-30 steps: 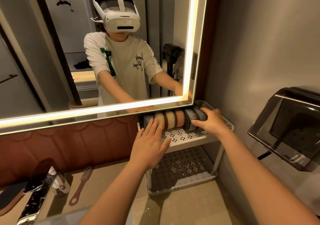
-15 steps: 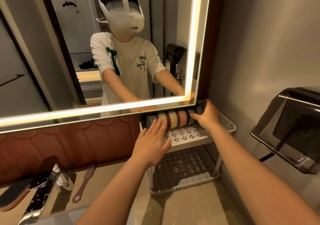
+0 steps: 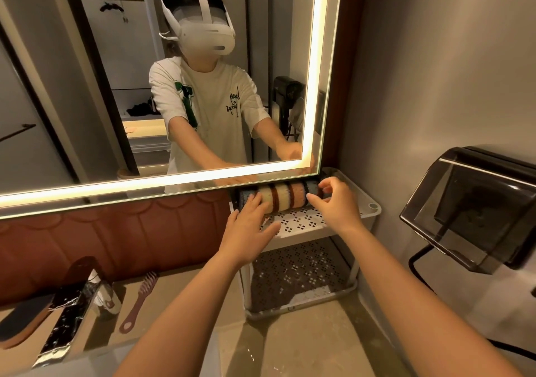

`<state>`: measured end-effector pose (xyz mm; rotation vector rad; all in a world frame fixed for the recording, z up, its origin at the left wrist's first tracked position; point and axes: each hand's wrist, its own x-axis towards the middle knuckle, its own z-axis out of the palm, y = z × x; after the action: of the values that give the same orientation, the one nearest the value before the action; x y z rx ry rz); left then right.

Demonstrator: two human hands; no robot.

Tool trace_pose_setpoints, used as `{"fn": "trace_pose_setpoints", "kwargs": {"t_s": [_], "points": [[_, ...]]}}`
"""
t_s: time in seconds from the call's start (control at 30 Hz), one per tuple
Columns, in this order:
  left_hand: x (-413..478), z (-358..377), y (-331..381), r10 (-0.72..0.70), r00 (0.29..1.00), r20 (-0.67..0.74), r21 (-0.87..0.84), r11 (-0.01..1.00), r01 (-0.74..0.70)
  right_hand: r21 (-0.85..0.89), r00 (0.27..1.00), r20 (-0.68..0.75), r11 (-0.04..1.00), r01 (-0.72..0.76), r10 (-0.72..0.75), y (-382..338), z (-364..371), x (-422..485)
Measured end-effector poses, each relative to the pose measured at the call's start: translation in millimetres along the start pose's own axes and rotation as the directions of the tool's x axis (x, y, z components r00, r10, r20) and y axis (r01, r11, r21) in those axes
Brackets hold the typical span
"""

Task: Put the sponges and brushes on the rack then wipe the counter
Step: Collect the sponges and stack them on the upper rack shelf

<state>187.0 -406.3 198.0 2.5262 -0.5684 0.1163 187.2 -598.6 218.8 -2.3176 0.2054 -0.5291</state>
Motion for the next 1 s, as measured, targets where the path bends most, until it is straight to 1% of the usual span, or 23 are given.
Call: {"fn": "trace_pose_setpoints", "kwargs": {"t_s": [0.03,0.07,0.13,0.2,0.3,0.4,0.47,0.57,0.73,1.0], "points": [[0.1,-3.5,0.6,-0.008,0.999,-0.033,-0.137,0.991,0.004,-0.018,1.0,0.01,0.999,0.027,-0.027,-4.4,-1.5,-5.2],[-1.3,-7.3,1.2,-0.006,0.998,-0.066,-0.221,0.975,-0.009,-0.023,0.999,0.016,0.998,0.053,-0.052,-9.2,-3.7,-9.9],[-12.0,-16.5,1.3,0.019,0.992,-0.122,-0.214,0.976,-0.045,-0.004,0.994,0.045,0.995,0.097,-0.097,-23.1,-8.6,-21.3],[-27.0,-26.1,0.1,0.017,0.991,-0.135,-0.195,0.98,-0.043,0.023,0.984,0.118,0.991,0.128,-0.13,-39.0,-12.6,-32.4],[-55.3,-48.0,-7.5,-0.008,0.997,-0.078,-0.184,0.983,-0.006,0.044,0.951,0.25,0.983,0.177,-0.182,-64.5,-13.9,-51.9],[-90.1,-74.5,-21.1,-0.033,0.999,-0.009,-0.158,0.987,0.032,0.069,0.909,0.353,0.975,0.211,-0.221,-89.8,-8.4,-74.2],[-112.0,-89.5,-32.1,-0.057,0.997,0.058,-0.144,0.988,0.064,0.087,0.868,0.425,0.966,0.242,-0.256,-104.6,-3.6,-89.6],[-151.1,-109.7,-55.8,-0.114,0.984,0.133,-0.109,0.986,0.129,0.113,0.777,0.557,0.954,0.279,-0.293,-128.6,13.3,-115.4],[-220.1,-130.5,-106.1,-0.23,0.951,0.205,-0.115,0.96,0.256,0.16,0.635,0.699,0.937,0.309,-0.329,-164.1,68.4,-158.8],[-299.5,-147.4,-184.7,-0.372,0.892,0.255,-0.101,0.907,0.408,0.186,0.485,0.808,0.926,0.329,-0.335,-210.5,169.9,-217.1]]}}
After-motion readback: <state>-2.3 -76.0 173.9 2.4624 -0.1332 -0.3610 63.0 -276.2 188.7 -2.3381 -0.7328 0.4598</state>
